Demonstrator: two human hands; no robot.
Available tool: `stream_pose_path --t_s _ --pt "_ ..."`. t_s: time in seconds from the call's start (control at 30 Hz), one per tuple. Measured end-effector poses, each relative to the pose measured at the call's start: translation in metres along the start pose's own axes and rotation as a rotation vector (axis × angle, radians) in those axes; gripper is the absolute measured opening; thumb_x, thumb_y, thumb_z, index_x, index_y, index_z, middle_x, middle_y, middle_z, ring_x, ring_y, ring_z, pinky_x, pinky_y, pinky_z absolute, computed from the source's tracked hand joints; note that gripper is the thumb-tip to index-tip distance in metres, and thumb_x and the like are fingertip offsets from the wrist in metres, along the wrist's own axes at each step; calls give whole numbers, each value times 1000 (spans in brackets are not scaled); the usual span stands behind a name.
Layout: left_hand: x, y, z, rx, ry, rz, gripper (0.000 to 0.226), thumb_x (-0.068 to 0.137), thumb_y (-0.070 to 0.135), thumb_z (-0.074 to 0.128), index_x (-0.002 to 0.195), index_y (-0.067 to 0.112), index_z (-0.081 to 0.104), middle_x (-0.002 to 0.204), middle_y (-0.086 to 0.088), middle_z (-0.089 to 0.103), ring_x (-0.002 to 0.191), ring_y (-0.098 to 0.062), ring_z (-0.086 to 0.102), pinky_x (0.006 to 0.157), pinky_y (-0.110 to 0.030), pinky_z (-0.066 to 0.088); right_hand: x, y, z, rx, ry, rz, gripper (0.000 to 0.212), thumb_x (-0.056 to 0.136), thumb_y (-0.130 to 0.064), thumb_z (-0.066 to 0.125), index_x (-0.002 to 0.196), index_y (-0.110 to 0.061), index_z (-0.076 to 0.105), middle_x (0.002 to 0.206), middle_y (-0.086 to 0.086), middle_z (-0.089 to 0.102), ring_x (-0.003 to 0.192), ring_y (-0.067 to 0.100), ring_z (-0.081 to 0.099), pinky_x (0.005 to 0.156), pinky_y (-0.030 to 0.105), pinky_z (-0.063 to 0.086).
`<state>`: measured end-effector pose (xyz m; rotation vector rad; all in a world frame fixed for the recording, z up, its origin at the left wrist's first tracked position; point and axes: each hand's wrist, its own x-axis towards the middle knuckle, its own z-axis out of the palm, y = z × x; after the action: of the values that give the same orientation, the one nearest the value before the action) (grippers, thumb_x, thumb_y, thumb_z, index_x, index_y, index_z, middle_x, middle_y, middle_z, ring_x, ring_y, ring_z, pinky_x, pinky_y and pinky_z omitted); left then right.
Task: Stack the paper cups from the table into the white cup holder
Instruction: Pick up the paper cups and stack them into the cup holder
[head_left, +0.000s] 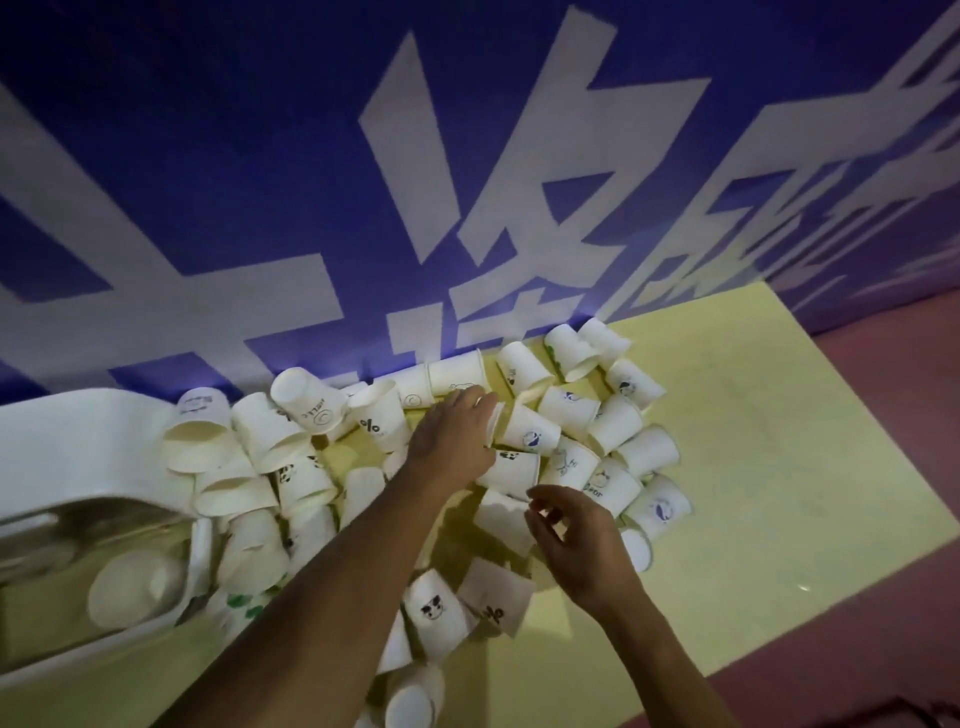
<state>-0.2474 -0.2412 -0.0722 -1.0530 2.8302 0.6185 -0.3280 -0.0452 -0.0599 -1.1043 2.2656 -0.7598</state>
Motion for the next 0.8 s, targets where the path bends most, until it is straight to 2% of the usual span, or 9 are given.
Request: stream_pose_path --t_s 0.1,0.2,0.3,0.37,0.43,0.47,0.6,0.7,0.8 --pt "39 8 15 194 -55 32 65 86 27 77 143 25 46 141 1 54 127 -21 53 105 -37 46 14 29 -21 48 21 30 22 95 -23 71 116 -23 72 102 -11 71 86 6 64 74 22 55" --pt "57 6 28 304 -99 56 64 85 24 77 142 28 48 133 3 60 119 -19 57 102 -37 47 24 55 -37 118 56 79 24 93 -25 72 117 -24 71 100 -16 70 89 4 63 73 17 50" --pt "65 4 34 339 -130 68 56 88 24 72 139 27 50 129 3 63 115 -18 58 100 -35 47 37 73 -48 149 85 105 26 93 -23 73 118 -24 70 99 -16 69 88 4 63 71 21 49" --pt "70 6 30 292 -140 48 55 89 32 72 139 26 49 131 3 62 115 -17 57 101 -35 45 51 85 -57 129 120 120 28 92 -23 73 120 -20 69 102 -12 69 87 3 62 70 17 47" --pt "68 5 20 204 -127 -7 63 88 38 72 142 23 44 135 2 58 119 -19 54 101 -35 45 70 96 -70 85 193 136 32 92 -23 73 123 -16 68 108 -6 69 85 5 60 70 9 42" --pt "64 3 13 148 -97 -47 68 86 41 73 144 22 43 137 0 56 121 -20 54 101 -35 46 82 100 -77 70 237 159 35 92 -24 73 126 -15 67 111 -4 68 87 9 60 72 11 41" --pt "40 6 -10 -313 178 -206 78 75 48 86 139 24 47 132 4 55 117 -16 57 93 -34 51 136 124 -105 119 329 406 63 88 -38 76 140 -8 55 132 11 61 119 27 58 95 31 44" --pt "25 14 -16 -635 258 -280 74 71 38 92 133 31 51 126 12 56 113 -10 57 94 -35 52 176 147 -113 149 174 620 97 79 -59 78 153 -7 40 148 20 51 137 36 49 114 47 40" --pt "16 20 -12 -776 244 -281 75 72 47 86 135 34 49 132 11 58 120 -11 57 100 -44 54 198 177 -107 166 -2 725 129 50 -82 78 155 -18 38 151 12 50 137 36 49 112 51 44"
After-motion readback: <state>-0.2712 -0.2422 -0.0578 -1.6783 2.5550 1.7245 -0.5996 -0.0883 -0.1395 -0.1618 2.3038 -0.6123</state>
